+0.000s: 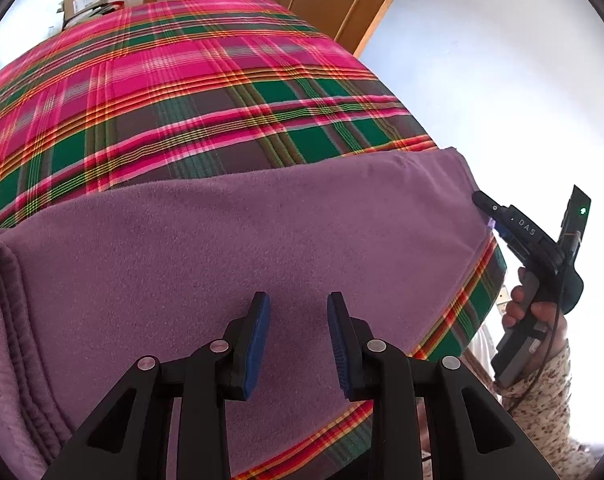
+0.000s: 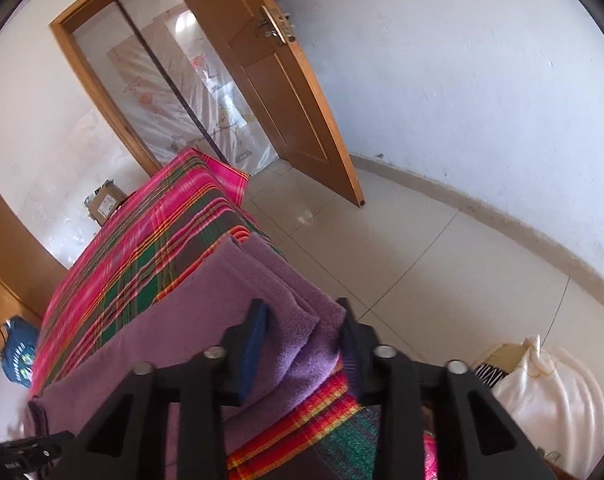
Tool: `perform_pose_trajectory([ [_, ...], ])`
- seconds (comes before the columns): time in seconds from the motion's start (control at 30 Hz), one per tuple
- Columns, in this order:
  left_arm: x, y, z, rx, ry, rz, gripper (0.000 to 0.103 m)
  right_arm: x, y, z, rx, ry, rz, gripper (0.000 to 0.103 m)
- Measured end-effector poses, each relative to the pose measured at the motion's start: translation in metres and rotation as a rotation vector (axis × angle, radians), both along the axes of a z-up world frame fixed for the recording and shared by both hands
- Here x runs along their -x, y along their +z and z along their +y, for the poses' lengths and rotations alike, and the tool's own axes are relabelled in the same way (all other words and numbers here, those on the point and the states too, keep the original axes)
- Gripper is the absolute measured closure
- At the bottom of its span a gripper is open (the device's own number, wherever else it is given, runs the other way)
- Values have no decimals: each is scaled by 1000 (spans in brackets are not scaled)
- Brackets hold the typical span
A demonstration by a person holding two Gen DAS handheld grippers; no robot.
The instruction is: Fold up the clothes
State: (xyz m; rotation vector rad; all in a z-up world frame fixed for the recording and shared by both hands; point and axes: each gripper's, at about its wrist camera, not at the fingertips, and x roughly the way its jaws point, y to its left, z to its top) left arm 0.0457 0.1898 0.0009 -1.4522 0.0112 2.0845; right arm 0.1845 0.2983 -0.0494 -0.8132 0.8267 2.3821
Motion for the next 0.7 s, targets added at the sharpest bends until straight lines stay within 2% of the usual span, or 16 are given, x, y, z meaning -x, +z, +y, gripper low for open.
perform_pose_trajectory([
  [0.03, 0, 0, 1, 2, 1, -2, 72, 1, 3, -4, -29, 6, -5, 81],
  [0.17, 4, -1, 2, 3, 5, -15, 72, 5, 10, -16, -118, 26, -8, 89],
  [0.33, 12, 2, 6, -11, 20, -44, 72, 4, 21, -33, -169, 90, 37, 90],
  [0.7, 42, 17, 47, -133, -45, -164, 72, 7, 46, -75, -295, 244, 119, 91],
])
